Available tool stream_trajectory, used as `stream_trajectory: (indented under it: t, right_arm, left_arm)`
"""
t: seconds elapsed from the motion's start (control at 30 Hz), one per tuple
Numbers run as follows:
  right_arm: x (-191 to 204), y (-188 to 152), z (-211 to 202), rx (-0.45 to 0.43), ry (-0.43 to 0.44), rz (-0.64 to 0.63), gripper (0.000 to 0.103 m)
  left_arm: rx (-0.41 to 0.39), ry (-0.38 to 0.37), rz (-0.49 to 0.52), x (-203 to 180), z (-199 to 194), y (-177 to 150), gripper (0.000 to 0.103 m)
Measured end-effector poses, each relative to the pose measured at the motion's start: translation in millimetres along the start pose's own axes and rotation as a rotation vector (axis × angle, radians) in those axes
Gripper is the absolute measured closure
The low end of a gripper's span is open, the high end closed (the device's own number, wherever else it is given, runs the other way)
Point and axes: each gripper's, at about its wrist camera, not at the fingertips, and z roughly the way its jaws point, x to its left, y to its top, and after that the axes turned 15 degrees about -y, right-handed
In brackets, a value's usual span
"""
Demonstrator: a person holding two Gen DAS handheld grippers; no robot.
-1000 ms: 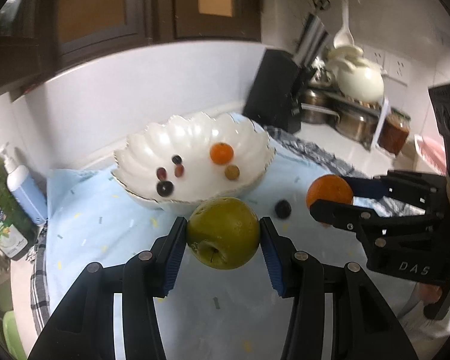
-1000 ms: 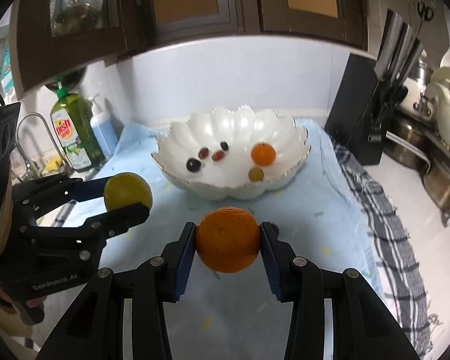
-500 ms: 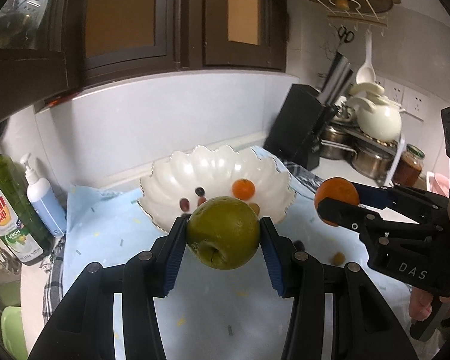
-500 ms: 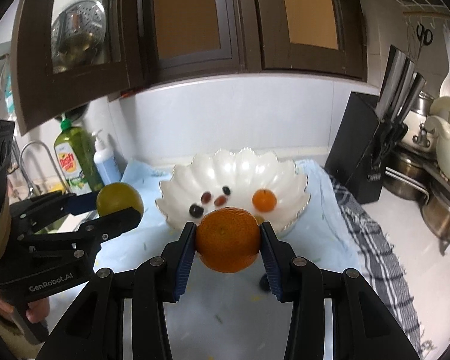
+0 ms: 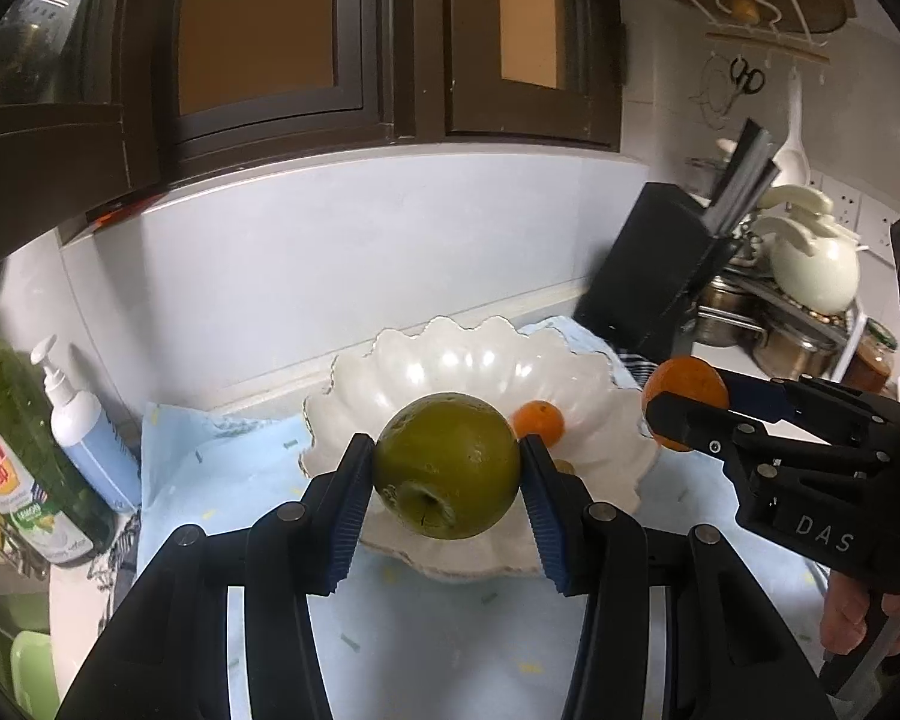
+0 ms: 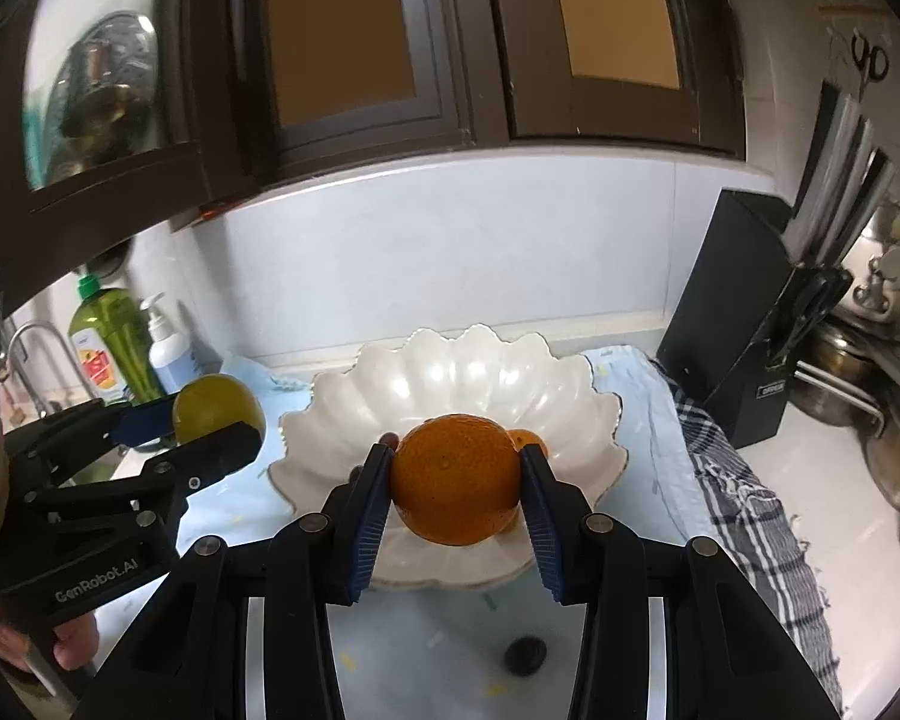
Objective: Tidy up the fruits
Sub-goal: 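Carry the tangerine with the right gripper while the left carries the apple over the bowl, then open the right gripper to drop the tangerine while the left drops the apple into the bowl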
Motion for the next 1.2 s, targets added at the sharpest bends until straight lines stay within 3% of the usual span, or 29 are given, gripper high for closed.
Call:
stream_trajectory:
  t: [0.53, 0.73, 0.9, 1.2]
  right_arm:
    - [17, 43, 104, 0.116, -0.014, -0.102, 0.059]
    - [17, 49, 147, 0.188, -0.026, -0.122, 0.059]
    - [19, 49, 180, 0.259, -0.022, -0.139, 0.059]
    - [19, 53, 216, 0.335, -0.026, -0.155, 0.059]
  left_arm:
    - [0.118, 0.007, -0.032, 43, 86, 33, 0.055]
    - [0.170, 0.011, -0.077, 63, 120, 41, 0.055]
    - [0.235, -0.029, -0.151, 81, 152, 41, 0.055]
    - [0.314, -0.008, -0.173, 93, 196, 43, 0.055]
